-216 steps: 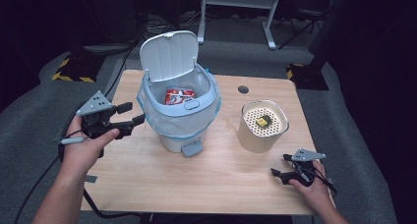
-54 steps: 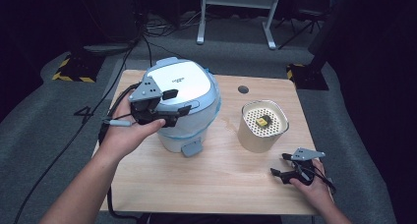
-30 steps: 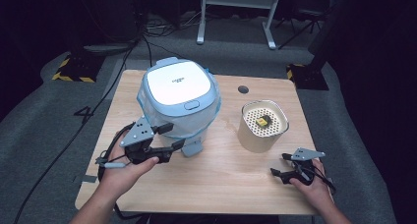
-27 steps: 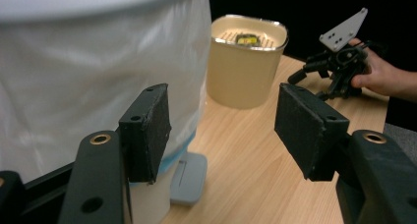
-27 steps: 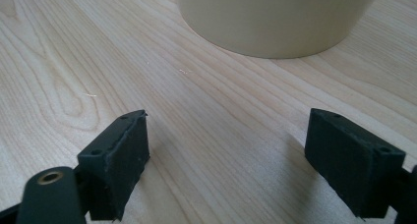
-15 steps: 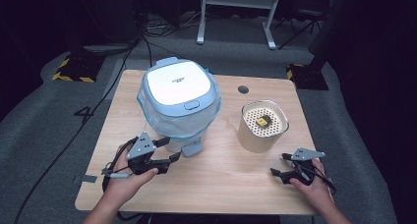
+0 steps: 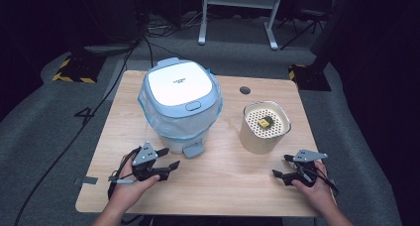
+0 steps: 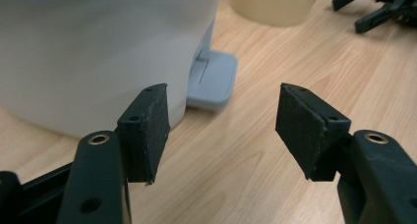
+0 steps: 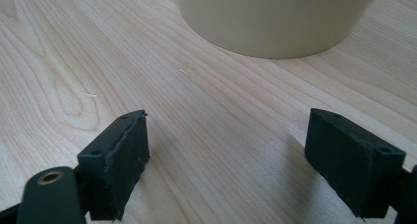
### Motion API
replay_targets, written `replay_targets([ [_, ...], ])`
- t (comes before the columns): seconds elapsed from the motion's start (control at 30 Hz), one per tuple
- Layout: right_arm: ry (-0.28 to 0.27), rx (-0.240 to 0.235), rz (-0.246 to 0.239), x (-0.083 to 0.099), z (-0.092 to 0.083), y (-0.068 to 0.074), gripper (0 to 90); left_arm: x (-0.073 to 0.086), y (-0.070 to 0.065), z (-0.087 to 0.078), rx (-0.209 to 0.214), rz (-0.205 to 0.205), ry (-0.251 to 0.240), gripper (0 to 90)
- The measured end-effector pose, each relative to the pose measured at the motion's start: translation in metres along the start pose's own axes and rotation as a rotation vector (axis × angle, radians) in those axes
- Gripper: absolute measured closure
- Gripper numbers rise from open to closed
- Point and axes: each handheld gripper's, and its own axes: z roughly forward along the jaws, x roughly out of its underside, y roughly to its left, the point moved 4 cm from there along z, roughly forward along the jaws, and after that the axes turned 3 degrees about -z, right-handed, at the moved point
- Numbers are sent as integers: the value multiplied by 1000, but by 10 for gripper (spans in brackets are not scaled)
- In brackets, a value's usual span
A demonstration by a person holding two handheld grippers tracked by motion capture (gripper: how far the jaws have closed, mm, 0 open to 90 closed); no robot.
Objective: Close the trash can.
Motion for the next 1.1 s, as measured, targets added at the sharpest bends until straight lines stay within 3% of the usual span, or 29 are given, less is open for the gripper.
replay_targets([
  [0.27,0,0,0,0,0,0,169,21,9,9,-24,-29,67,371],
  [0.63,0,0,0,0,0,0,169,31,12,15,-59,-39,148,333],
  [0.7,0,0,0,0,0,0,169,33,14,15,-79,-37,178,316],
  [0.8,0,0,0,0,0,0,169,37,18,16,-163,-9,248,249],
  [0.83,0,0,0,0,0,0,169,37,19,16,-175,-20,254,206],
  [1.1,0,0,0,0,0,0,169,36,22,17,-163,-7,264,147],
])
